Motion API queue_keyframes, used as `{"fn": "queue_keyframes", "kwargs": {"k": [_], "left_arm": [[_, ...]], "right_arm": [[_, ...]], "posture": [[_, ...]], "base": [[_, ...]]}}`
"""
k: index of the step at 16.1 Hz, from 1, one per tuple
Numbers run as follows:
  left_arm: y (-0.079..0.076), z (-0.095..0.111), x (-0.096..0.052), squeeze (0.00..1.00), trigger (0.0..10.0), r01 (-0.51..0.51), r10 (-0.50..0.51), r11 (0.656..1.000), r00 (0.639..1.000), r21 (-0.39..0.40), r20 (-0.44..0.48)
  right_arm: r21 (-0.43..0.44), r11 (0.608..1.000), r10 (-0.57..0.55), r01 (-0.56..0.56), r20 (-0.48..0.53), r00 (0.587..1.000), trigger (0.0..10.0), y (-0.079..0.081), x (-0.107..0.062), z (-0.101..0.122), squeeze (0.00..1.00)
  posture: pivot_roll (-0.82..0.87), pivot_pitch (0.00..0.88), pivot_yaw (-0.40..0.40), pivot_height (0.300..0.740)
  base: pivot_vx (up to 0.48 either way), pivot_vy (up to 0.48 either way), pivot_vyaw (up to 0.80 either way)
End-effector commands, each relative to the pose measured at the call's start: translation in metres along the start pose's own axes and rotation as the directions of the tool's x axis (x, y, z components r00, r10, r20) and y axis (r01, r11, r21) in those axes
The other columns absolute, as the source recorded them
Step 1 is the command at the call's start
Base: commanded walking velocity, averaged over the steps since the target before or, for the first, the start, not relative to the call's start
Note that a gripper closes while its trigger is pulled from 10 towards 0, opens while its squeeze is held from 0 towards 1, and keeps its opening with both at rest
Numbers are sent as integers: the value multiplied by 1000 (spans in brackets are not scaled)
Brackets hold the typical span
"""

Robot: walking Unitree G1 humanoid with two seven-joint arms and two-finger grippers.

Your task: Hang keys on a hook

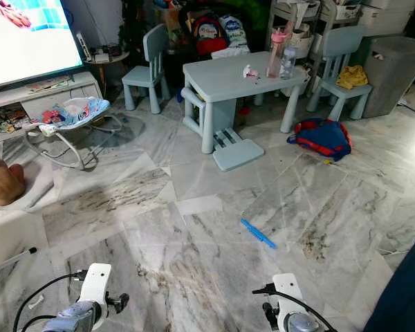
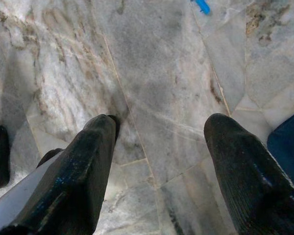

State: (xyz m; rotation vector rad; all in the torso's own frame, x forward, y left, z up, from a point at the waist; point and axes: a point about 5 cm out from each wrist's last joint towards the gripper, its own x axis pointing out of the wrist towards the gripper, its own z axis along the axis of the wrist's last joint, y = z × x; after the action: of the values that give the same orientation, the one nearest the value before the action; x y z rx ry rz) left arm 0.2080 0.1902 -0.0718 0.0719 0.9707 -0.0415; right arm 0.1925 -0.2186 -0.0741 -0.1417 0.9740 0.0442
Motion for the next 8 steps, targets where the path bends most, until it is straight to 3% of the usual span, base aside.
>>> {"fn": "queue_keyframes", "kwargs": {"k": [1,8], "left_arm": [[3,2,0,0,10000,-1,1,1000,1000,8,-1],[4,0,0,0,10000,-14,13,1000,1000,-3,-16]], "right_arm": [[-10,1000,7,-7,-1,1000,10000,2,1,2,0],[-22,1000,10,-10,-2,1000,10000,4,1,3,0]], "posture": [[-36,0,-2,740],[-36,0,-2,740]], "base": [[0,0,0],[0,38,0]]}}
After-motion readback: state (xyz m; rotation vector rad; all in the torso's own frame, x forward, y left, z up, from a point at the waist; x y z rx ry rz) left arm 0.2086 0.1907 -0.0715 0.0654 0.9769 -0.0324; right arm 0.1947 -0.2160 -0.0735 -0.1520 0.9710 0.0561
